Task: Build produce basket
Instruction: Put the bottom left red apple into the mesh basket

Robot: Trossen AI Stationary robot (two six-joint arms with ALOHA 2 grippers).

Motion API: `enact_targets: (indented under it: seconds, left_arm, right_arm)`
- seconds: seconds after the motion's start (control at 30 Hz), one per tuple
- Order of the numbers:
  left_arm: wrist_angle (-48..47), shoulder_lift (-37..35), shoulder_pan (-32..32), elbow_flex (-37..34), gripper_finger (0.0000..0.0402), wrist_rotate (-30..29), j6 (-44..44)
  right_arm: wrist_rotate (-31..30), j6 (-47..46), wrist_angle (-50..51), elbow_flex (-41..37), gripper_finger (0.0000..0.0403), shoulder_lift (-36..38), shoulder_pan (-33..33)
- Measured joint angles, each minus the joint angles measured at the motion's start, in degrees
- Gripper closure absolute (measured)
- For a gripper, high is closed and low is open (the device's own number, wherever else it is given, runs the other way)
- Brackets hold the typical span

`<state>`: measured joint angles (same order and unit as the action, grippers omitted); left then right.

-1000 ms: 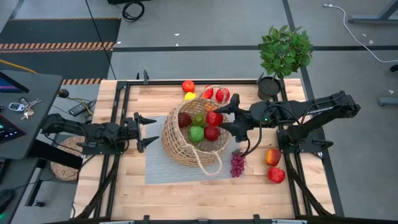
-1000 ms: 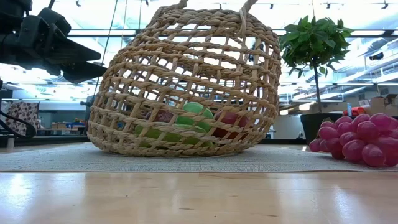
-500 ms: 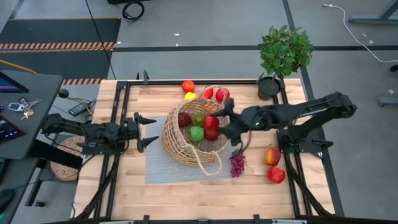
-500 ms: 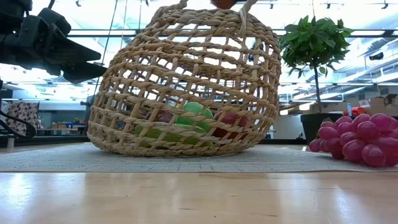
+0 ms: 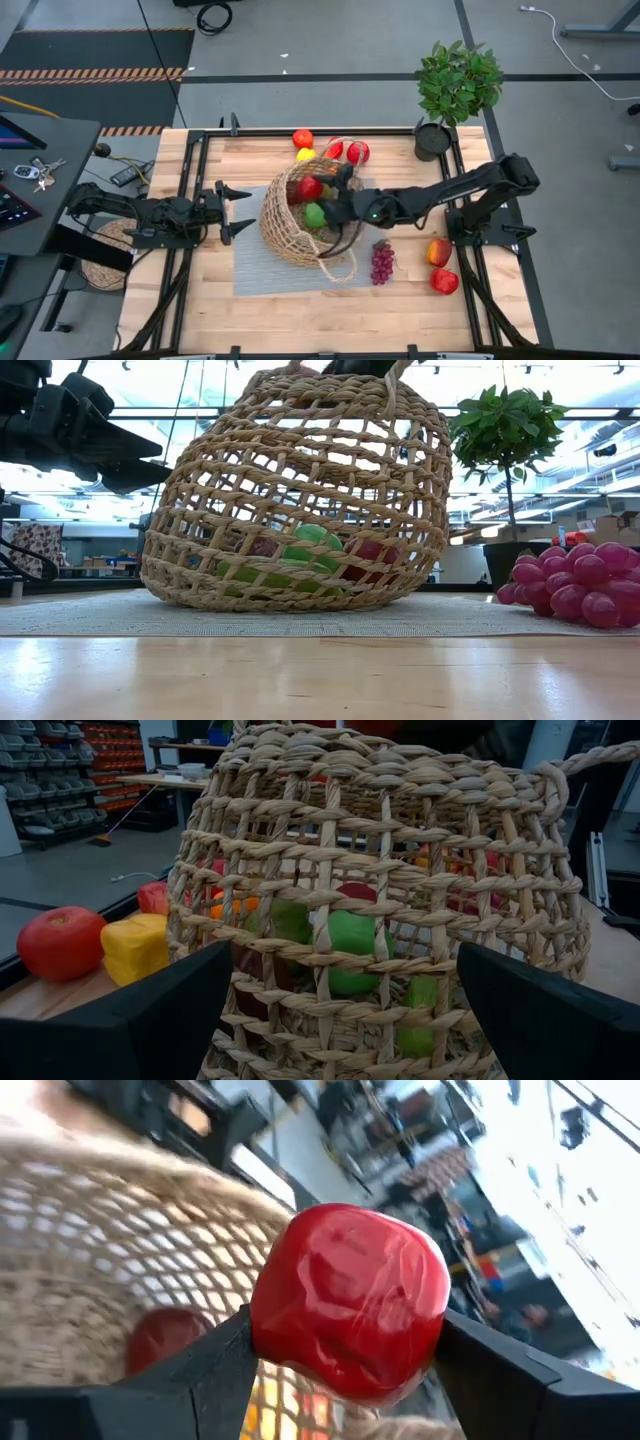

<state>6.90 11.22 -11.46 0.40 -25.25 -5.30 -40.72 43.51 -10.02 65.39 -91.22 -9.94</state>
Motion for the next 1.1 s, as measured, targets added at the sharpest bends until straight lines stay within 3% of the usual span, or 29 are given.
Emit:
enact_targets:
  seconds: [0.13,0.4,0.5,0.8,1.1]
  left_arm:
    - [0.01,0.0,0.02,0.0,0.0008,0.02,0.0]
    - [0.0,0.0,0.01,0.0,0.0008,0.02,0.0]
    - [0.0,0.0,0.02,0.0,0.0008,0.02,0.02]
    - [0.0,0.0,0.0,0.0,0.0008,0.02,0.0]
    - [0.0,0.0,0.0,0.0,0.0008,0.02,0.0]
  right_arm:
    - [0.49,-5.27,2.97,0.0,0.0121,-0.81,2.28]
    - [18.51,-23.39,11.24,0.0,0.0121,-0.62,8.02]
    - [22.67,-27.35,13.71,0.0,0.0121,-0.62,9.09]
    - [22.43,-30.45,14.86,0.02,0.0094,-0.64,9.34]
    - [22.42,-33.32,16.74,0.01,0.0011,-0.24,9.21]
